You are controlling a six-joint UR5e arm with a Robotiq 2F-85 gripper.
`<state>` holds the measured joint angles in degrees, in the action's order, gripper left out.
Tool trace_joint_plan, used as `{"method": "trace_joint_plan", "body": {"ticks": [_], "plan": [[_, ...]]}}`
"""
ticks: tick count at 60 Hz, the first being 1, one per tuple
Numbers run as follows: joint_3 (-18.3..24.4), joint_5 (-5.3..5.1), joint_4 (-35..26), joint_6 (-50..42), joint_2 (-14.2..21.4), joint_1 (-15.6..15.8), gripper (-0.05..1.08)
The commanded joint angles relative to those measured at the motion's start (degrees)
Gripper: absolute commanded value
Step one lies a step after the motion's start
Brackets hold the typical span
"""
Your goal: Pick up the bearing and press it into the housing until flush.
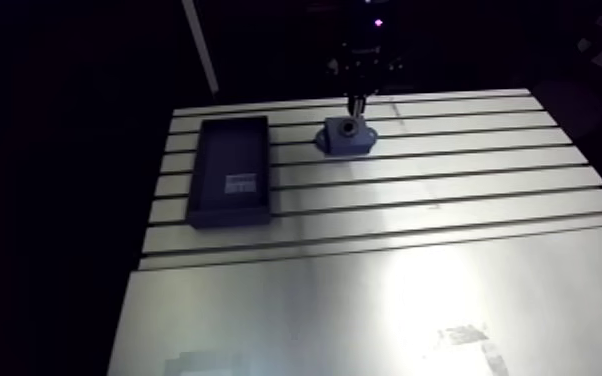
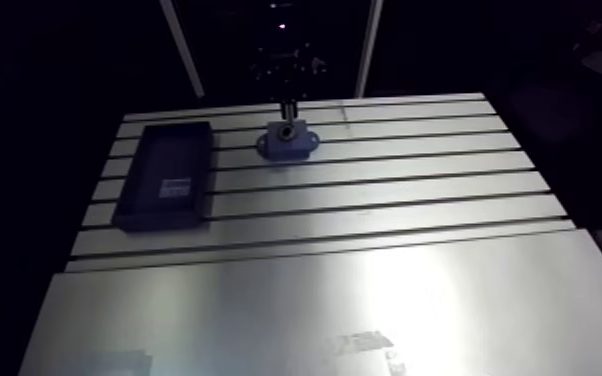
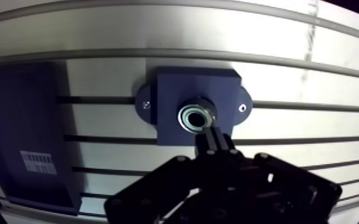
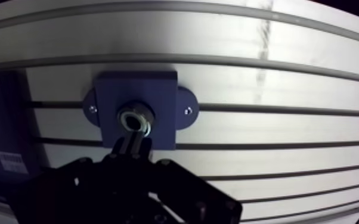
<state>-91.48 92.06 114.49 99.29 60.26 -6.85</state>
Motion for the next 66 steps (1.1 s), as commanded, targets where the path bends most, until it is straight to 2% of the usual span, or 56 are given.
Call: {"method": "trace_joint_plan", "body": {"ticks": [1,10,19,66], "plan": [[-0.2,0.09,0.9,0.1,-0.5,0.2,1.08],[-0.4,0.09,1.0,0.0,-0.6,0.3,1.08],[-0.4,-1.03,2.1,0.2,-0.6,0.3,1.08],[-1.1,-0.96,2.6,0.4,-1.3,0.2,1.08]]}}
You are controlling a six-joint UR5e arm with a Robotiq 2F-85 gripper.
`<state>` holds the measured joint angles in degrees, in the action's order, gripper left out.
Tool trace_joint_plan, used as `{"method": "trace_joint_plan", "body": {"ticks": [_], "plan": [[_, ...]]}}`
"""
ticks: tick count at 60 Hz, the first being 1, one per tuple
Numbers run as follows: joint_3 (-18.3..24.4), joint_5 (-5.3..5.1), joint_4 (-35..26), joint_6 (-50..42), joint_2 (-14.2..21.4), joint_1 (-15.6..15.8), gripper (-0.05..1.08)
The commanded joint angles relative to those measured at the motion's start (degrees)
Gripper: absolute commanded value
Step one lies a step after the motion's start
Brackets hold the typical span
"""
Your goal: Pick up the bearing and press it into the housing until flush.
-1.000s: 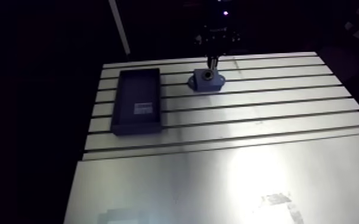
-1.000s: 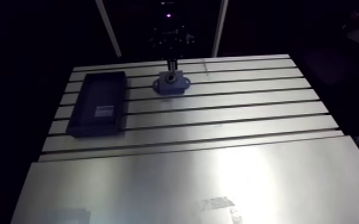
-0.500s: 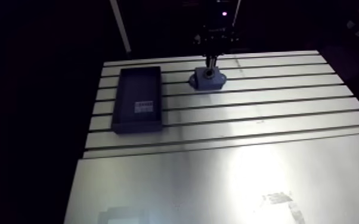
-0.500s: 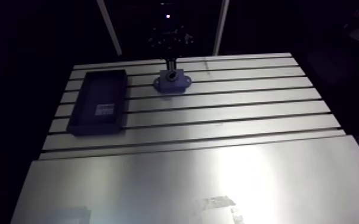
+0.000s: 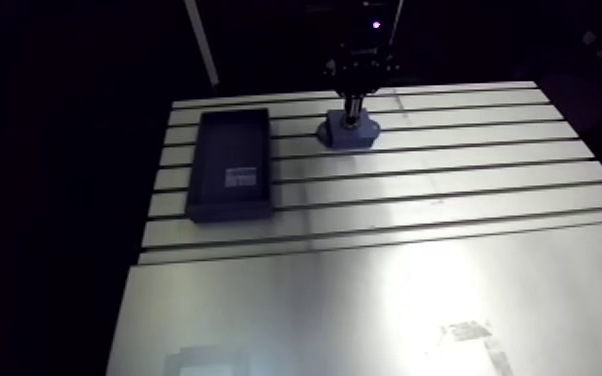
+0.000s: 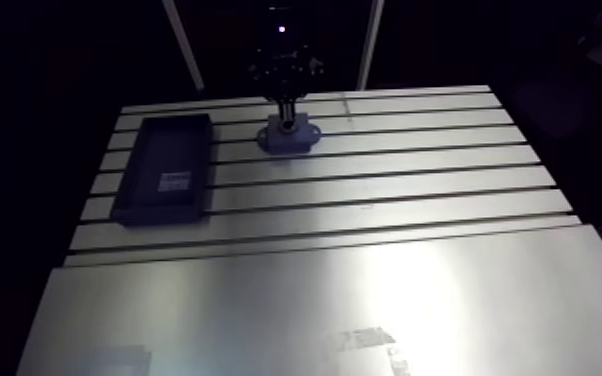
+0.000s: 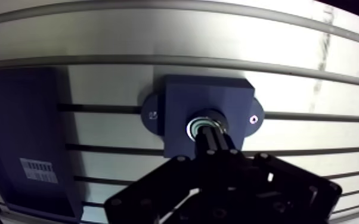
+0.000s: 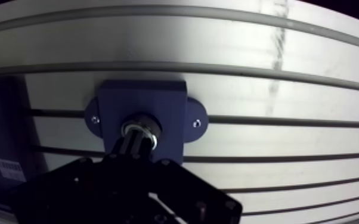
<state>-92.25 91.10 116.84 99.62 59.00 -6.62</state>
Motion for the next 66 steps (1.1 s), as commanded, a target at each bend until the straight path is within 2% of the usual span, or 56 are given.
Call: {"method": "trace_joint_plan", "body": {"ticks": [1,66], "plan": [[-0.4,0.0,0.3,0.1,-0.2,-0.1,1.08],[-0.5,0.0,0.4,0.3,-0.5,-0.1,1.08]]}}
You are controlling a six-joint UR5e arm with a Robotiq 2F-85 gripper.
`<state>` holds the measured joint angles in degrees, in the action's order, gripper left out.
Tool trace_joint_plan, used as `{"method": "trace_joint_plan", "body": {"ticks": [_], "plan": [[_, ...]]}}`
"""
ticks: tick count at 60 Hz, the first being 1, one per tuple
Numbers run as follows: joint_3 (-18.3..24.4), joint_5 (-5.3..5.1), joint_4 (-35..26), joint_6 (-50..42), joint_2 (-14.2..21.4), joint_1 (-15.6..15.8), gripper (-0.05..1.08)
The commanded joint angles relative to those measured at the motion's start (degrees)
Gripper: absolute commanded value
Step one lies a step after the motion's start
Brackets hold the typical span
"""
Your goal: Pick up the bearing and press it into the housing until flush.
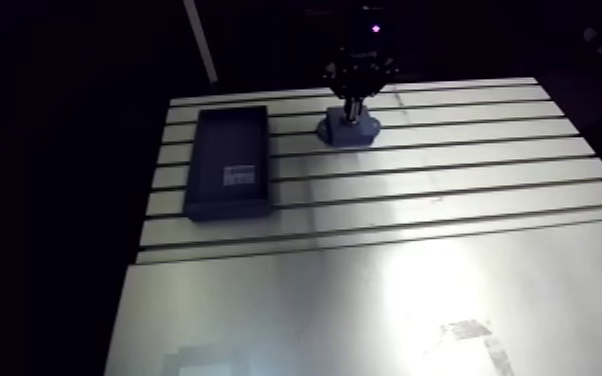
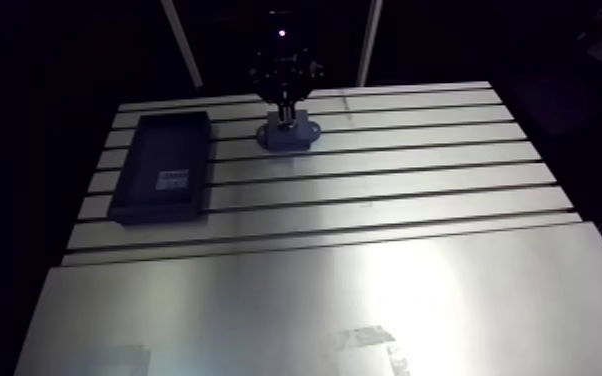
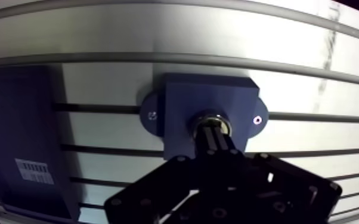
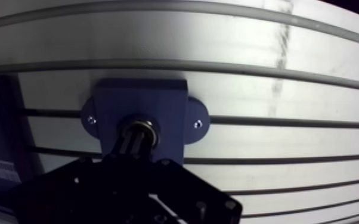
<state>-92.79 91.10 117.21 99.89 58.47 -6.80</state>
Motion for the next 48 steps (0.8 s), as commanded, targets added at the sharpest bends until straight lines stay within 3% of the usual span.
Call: {"method": "trace_joint_plan", "body": {"ticks": [1,48], "plan": [[0.0,0.0,0.0,0.0,0.0,0.1,1.08],[-0.1,0.09,0.0,0.5,-0.1,-0.1,1.08]]}}
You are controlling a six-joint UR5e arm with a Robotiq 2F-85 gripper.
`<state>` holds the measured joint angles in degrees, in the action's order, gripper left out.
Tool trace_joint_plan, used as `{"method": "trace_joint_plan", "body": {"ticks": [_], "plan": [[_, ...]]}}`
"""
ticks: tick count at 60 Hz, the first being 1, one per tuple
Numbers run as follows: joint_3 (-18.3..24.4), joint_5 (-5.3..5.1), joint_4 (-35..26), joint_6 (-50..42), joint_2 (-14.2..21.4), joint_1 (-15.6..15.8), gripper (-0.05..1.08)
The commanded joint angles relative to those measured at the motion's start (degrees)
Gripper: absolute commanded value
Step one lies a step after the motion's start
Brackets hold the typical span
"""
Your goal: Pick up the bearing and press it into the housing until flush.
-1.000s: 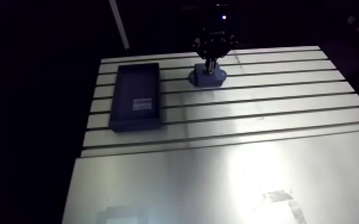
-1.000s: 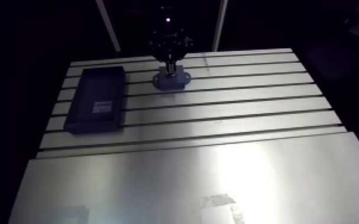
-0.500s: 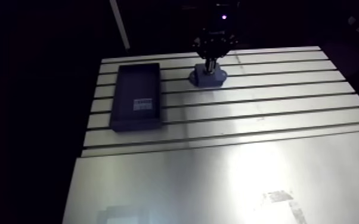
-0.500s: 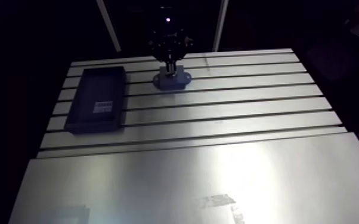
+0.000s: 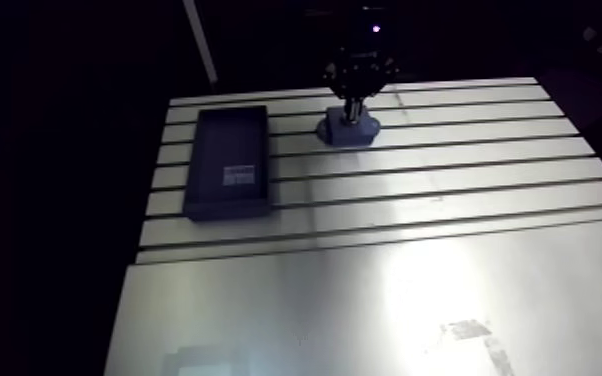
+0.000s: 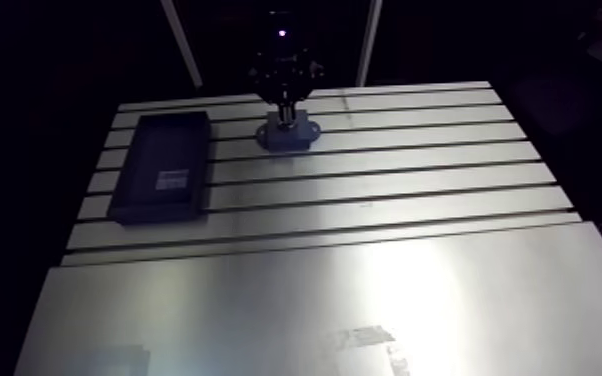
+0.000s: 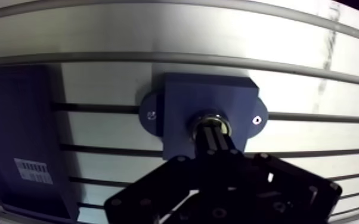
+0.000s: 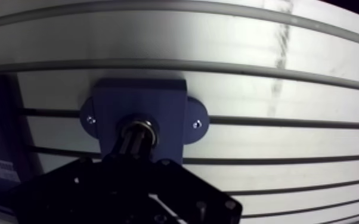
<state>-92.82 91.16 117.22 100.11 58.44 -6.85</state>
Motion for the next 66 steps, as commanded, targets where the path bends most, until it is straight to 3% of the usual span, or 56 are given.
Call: {"method": "trace_joint_plan", "body": {"ticks": [1,66], "plan": [[0.0,0.02,0.0,0.2,0.0,0.0,1.08],[0.1,0.02,0.1,0.5,-0.7,0.0,1.08]]}}
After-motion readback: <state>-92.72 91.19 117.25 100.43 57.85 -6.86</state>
